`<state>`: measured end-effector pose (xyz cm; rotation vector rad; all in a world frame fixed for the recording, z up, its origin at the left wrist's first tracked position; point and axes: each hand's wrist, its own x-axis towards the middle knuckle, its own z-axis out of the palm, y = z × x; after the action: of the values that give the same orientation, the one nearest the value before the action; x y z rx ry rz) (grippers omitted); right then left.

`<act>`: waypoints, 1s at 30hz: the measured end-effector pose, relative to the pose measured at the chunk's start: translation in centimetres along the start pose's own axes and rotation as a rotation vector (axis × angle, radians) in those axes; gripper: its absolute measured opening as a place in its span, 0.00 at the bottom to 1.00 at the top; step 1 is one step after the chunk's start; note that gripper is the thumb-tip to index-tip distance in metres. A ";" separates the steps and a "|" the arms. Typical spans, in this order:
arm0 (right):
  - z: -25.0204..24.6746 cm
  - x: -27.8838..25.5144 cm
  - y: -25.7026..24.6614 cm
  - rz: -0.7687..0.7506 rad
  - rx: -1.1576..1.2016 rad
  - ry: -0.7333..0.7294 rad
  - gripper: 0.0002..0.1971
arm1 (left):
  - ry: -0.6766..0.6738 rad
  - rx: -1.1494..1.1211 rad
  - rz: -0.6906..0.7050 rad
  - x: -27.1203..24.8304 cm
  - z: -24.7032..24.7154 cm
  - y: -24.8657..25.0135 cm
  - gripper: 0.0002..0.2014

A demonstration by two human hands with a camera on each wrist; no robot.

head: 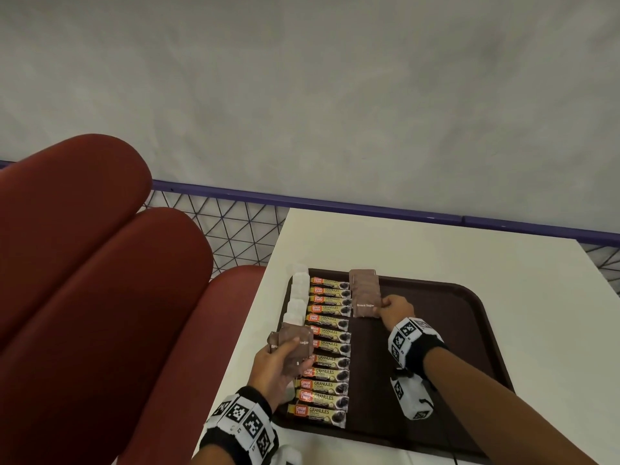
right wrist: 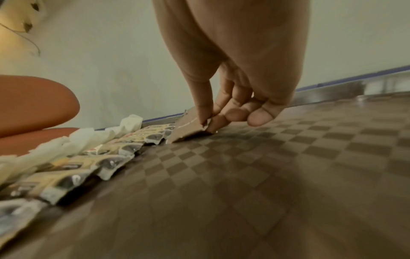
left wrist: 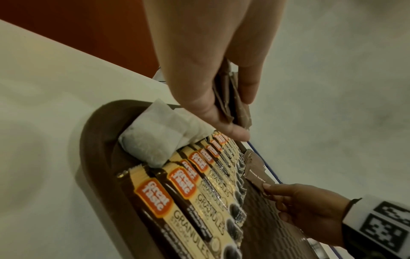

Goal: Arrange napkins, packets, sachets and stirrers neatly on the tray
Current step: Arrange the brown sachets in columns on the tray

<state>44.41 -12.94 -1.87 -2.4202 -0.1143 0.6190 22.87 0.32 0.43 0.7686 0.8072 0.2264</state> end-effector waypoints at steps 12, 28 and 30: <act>0.4 -0.1 -0.4 0.045 -0.154 0.027 0.11 | -0.017 -0.011 -0.016 -0.3 0.2 0.3 0.18; -0.1 -6.1 1.0 -0.293 0.132 -0.070 0.11 | 0.024 0.074 0.054 -2.2 2.2 -0.1 0.09; -0.1 -8.0 0.5 -0.344 0.244 -0.196 0.11 | 0.024 0.086 0.060 -2.4 2.4 -0.3 0.07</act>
<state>37.33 -15.21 1.08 -2.0382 -0.4963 0.6652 22.97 -2.29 2.66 0.8737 0.8209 0.2563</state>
